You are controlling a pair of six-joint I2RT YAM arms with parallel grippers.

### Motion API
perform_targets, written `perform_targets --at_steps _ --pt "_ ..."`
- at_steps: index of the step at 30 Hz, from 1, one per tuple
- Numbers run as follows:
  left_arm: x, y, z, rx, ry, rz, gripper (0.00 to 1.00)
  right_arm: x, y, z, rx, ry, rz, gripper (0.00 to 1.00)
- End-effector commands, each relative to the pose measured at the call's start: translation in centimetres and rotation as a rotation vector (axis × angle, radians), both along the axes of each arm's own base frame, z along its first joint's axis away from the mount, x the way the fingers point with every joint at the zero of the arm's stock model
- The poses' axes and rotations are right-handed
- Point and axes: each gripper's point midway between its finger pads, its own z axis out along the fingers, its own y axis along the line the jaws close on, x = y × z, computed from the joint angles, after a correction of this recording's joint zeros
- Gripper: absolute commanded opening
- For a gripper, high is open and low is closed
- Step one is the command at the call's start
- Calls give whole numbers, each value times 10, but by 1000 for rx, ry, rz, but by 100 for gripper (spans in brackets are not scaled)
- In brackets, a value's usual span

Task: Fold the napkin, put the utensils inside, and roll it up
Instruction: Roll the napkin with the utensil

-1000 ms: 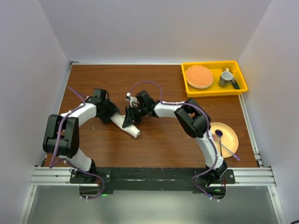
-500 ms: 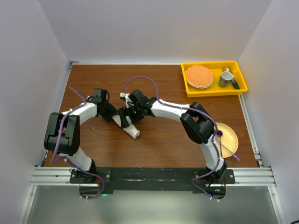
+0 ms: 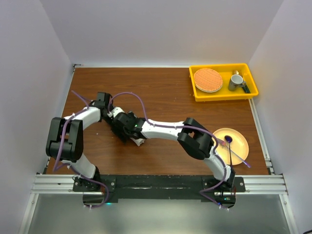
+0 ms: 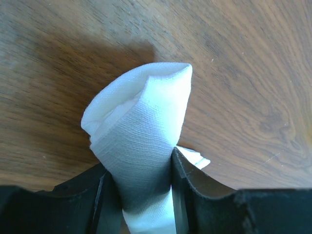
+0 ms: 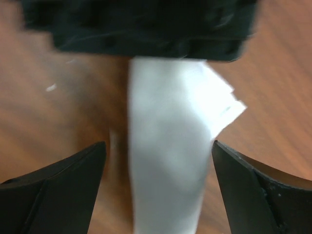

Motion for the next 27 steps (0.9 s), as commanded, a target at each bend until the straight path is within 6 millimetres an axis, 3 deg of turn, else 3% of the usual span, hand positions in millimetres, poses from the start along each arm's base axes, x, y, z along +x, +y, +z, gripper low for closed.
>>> perform_targets --at_steps 1,4,5,10,12,14,15,17,18,22,24,25,27 --pt "-23 1 -16 29 93 -41 44 27 -13 4 -67 -137 -120 86" --pt "-26 0 -16 17 95 -45 44 26 -18 -8 -86 -129 -126 80" --pt "-26 -1 -15 17 92 -48 44 25 -18 -10 -86 -125 -126 71" --pt "-18 6 -6 60 40 -77 47 15 -12 -16 -43 -53 -96 47" --pt "-10 11 9 103 -30 -107 54 10 -12 -19 8 19 -103 35" --pt "-2 19 27 147 -115 -103 68 -1 -3 -21 99 122 -93 33" --pt "0 21 33 165 -141 -116 71 1 -11 -24 124 166 -113 32" --pt "2 28 47 205 -181 -105 77 -10 1 -21 266 315 -98 32" --pt "3 31 51 221 -191 -110 79 -6 -11 -30 298 382 -127 32" --pt "-2 44 65 217 -231 -87 83 -6 -3 -17 564 639 -158 32" --pt "-2 39 71 180 -269 -112 83 -15 -8 -15 658 806 -136 32" --pt "-1 27 76 119 -313 -152 83 -11 0 -2 755 858 -139 33" --pt "1 11 80 41 -351 -196 82 -10 -4 -11 812 956 -158 34"
